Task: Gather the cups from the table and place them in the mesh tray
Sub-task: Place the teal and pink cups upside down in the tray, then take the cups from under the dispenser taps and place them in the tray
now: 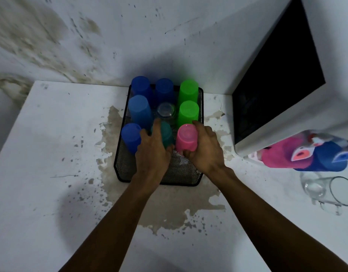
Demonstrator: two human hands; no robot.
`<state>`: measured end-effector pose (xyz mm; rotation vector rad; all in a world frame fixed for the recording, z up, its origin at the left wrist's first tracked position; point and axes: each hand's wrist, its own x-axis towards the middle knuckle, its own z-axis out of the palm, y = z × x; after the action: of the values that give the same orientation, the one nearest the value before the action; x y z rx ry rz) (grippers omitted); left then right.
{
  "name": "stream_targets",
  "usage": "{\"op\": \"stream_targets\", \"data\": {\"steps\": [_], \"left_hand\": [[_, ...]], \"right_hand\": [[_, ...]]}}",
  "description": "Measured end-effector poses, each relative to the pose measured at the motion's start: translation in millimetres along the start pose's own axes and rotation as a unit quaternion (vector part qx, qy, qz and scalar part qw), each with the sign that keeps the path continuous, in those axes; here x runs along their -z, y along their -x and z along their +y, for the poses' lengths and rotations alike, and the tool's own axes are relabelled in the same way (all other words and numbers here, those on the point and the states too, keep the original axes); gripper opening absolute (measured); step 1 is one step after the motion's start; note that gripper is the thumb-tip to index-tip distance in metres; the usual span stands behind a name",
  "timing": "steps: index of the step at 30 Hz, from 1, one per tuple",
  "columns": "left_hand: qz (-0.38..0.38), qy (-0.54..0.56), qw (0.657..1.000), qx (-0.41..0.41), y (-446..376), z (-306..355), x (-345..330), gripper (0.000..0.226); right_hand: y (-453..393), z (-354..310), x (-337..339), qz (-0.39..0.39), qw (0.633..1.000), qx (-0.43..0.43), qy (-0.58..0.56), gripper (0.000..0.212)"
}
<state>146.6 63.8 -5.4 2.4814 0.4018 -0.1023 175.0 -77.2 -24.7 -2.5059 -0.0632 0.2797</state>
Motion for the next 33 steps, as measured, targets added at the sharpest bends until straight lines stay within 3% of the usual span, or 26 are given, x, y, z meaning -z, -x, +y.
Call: {"op": "stream_targets", "data": {"steps": [5, 7, 10, 15, 19, 24, 29, 33], "left_hand": [[0.019, -0.076, 0.997, 0.015, 28, 20, 9, 0.098], [0.054, -0.040, 0.998, -0.005, 42, 27, 5, 0.091], [0.106, 0.022, 0.989, -0.097, 68, 38, -11, 0.068], [0.006, 0.093, 0.978, -0.187, 104, 67, -63, 0.050], [-0.069, 0.127, 0.976, -0.162, 113, 102, -105, 0.056], [-0.089, 0.195, 0.969, -0.120, 108, 150, -145, 0.078], [-0.076, 0.210, 0.970, -0.098, 93, 182, -182, 0.092], [-0.083, 0.231, 0.965, -0.096, 82, 196, -193, 0.087]], "right_hand": [[26, 11, 11, 0.041, 0.998, -0.003, -0.041, 0.081], [46, 20, 20, 0.064, 0.996, -0.008, -0.066, 0.076], [79, 42, 29, 0.102, 0.988, -0.037, -0.111, 0.066], [125, 95, 45, 0.170, 0.960, -0.153, -0.161, 0.050], [139, 132, 72, 0.249, 0.926, -0.222, -0.178, 0.053], [127, 158, 107, 0.347, 0.877, -0.244, -0.225, 0.067], [99, 184, 134, 0.370, 0.860, -0.252, -0.246, 0.081], [80, 196, 141, 0.350, 0.856, -0.242, -0.294, 0.074]]}}
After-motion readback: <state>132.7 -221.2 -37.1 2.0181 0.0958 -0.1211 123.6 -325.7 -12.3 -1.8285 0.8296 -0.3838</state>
